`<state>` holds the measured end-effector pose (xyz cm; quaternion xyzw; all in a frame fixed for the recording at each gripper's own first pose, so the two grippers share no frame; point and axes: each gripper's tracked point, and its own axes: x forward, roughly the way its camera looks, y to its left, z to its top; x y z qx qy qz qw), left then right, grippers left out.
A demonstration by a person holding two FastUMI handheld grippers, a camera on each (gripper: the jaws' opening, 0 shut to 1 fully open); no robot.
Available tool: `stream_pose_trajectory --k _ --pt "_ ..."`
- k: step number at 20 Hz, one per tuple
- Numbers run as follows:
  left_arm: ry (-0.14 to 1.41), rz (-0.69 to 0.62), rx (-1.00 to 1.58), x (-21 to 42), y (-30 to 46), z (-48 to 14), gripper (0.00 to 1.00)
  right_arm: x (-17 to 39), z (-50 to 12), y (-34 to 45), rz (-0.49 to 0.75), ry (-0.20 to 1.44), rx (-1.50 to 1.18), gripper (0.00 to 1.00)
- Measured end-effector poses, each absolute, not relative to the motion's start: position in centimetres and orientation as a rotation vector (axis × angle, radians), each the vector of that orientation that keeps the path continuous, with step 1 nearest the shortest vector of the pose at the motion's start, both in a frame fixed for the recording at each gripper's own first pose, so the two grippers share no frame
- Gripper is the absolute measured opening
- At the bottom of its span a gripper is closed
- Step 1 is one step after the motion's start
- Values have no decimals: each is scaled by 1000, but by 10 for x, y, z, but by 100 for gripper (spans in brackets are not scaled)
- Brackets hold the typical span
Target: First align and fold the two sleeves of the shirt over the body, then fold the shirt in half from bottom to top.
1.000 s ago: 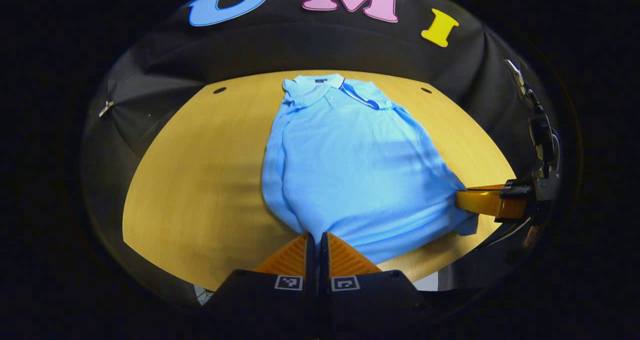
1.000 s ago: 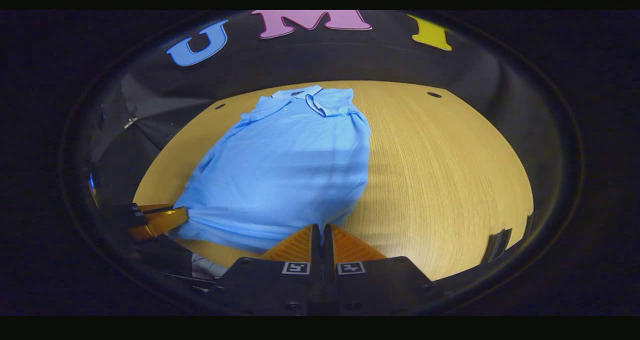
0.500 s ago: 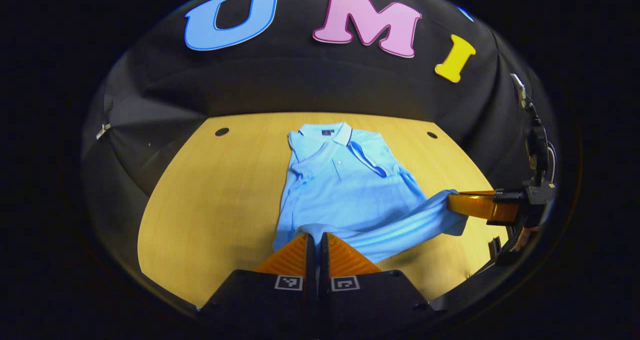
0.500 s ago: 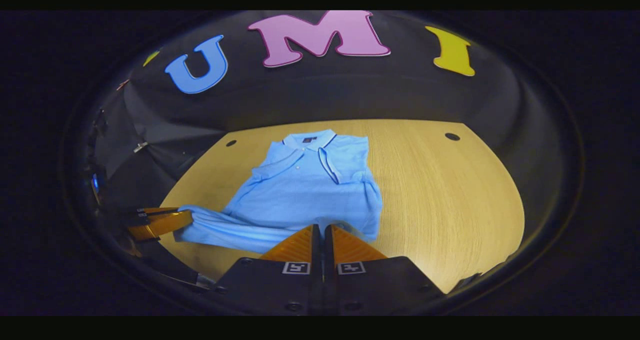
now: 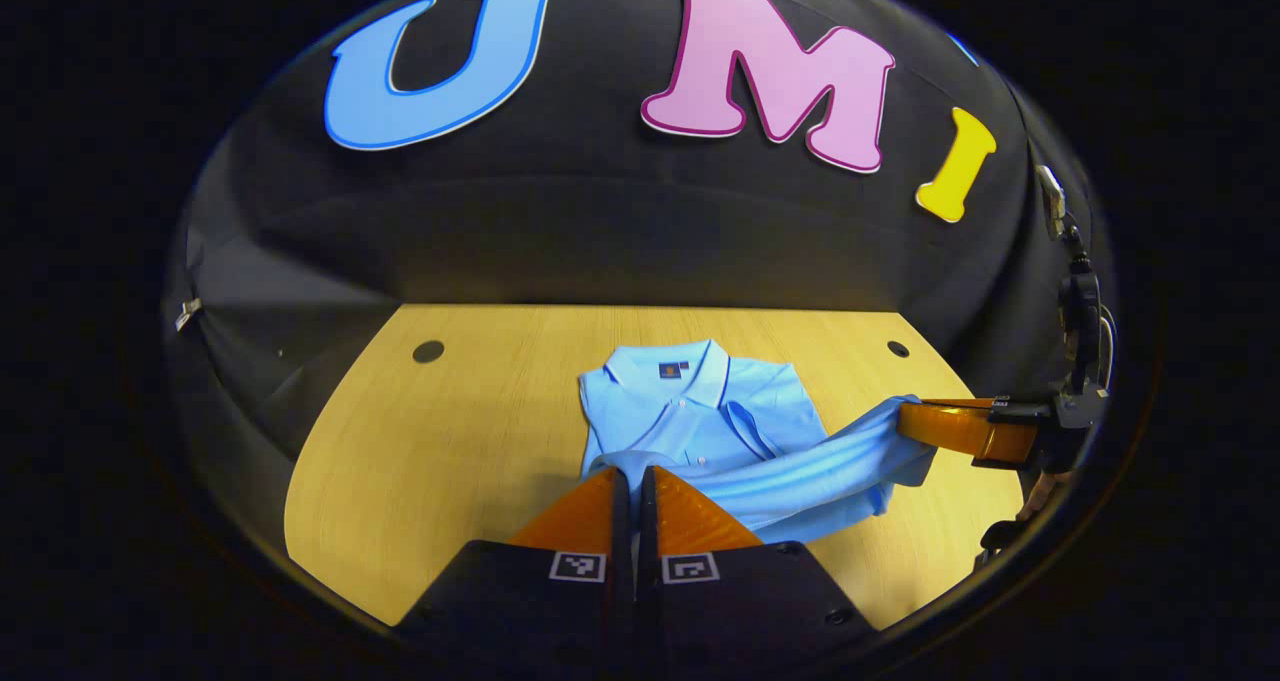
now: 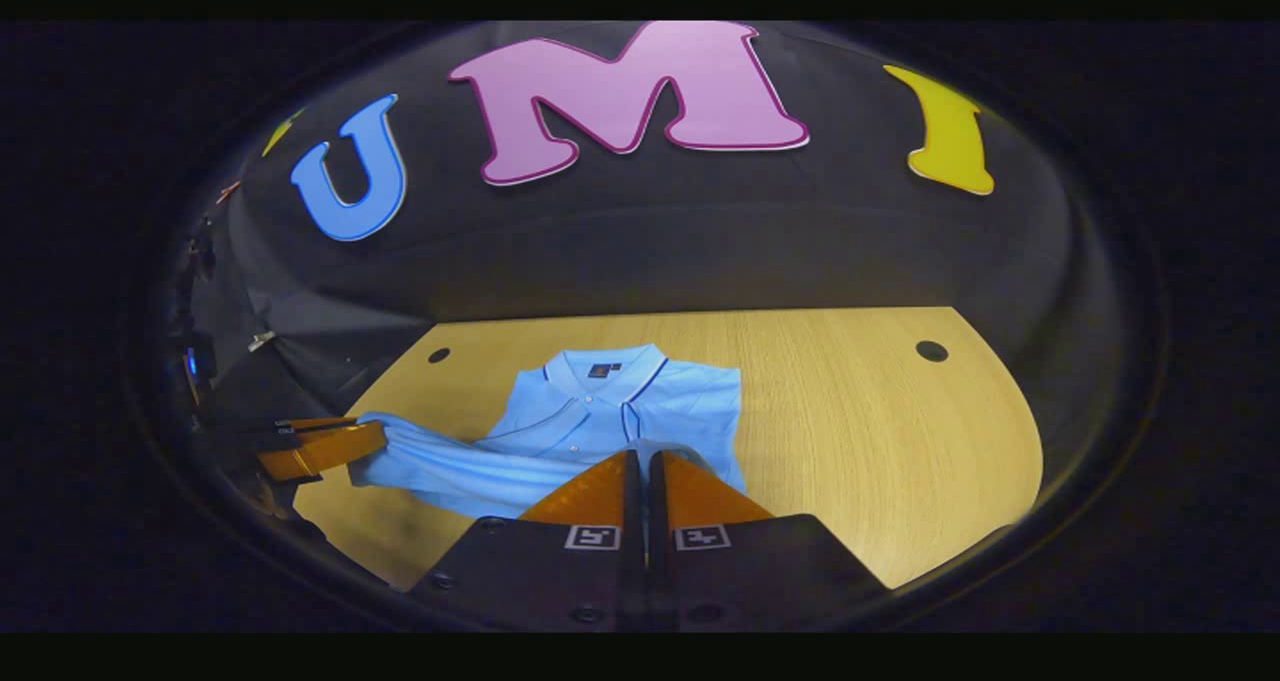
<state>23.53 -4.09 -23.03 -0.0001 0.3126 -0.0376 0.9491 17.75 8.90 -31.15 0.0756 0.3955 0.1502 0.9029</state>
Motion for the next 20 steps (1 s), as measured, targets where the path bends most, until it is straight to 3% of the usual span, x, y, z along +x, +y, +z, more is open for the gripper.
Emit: stream_pose_trajectory --k 2,4,5,7,8,9,12,13,14,15,17,18,20 --pt "623 -72 -5 264 -40 -231 6 207 -319 91 302 806 164 1" --pt "611 -65 -20 293 -39 -236 6 236 -329 93 294 793 174 5" --pt "608 -62 -24 307 -38 -237 6 250 -334 95 292 789 173 0" --pt "599 -56 -20 336 -36 -241 6 279 -346 97 292 781 161 0" --pt "594 -55 -15 351 -36 -246 6 294 -351 99 290 777 158 5" --pt "594 -55 -12 362 -36 -250 6 308 -358 101 288 776 156 0" --pt "597 -55 -11 400 -34 -266 6 343 -385 104 278 782 141 11" --pt "591 -56 -9 415 -32 -273 6 350 -395 106 274 789 138 11" --pt "596 -58 -8 428 -32 -282 6 355 -405 105 271 800 137 0" --pt "597 -62 -5 439 -29 -290 6 361 -416 107 264 805 137 5" --pt "612 -67 -16 453 -29 -310 6 370 -435 107 250 818 149 5" --pt "619 -73 -23 461 -29 -320 6 372 -445 106 243 824 149 0" --pt "647 -87 6 466 -21 -344 6 373 -455 104 231 830 151 5"
